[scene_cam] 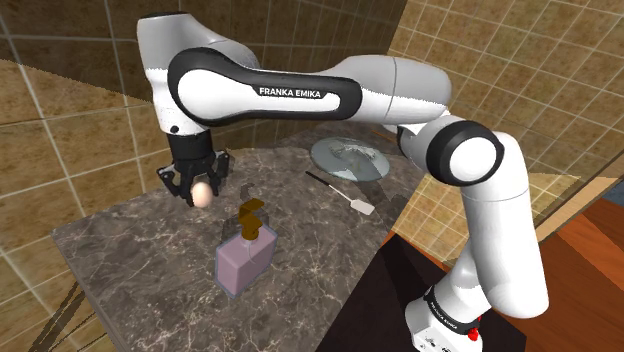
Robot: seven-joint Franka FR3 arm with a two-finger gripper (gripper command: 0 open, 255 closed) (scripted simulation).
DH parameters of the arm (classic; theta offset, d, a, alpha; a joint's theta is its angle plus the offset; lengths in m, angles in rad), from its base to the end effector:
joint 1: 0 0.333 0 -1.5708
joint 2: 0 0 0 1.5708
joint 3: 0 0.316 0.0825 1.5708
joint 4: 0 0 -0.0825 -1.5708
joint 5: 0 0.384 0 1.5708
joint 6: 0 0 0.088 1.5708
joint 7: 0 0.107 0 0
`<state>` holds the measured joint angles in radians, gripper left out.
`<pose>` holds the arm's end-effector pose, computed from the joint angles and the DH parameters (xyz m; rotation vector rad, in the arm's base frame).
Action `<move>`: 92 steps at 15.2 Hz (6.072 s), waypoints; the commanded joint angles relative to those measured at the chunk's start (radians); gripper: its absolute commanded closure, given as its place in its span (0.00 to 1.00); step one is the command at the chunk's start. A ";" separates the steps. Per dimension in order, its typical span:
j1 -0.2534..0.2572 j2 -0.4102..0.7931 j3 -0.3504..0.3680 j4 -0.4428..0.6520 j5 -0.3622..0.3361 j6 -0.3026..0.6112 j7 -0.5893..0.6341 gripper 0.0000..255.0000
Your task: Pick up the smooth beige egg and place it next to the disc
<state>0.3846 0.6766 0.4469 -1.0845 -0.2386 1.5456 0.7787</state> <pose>0.5643 0.4403 0.4401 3.0484 -0.0005 -0.2151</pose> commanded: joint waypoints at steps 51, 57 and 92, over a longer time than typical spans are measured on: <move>-0.580 -0.200 -0.166 -0.214 0.035 0.064 -0.691 1.00; -0.586 -0.197 -0.168 -0.290 0.032 0.142 -0.682 1.00; -0.582 -0.149 -0.174 -0.361 0.018 0.258 -0.661 0.00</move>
<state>-0.2010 0.5296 0.2718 -1.4726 -0.2231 1.8332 0.1197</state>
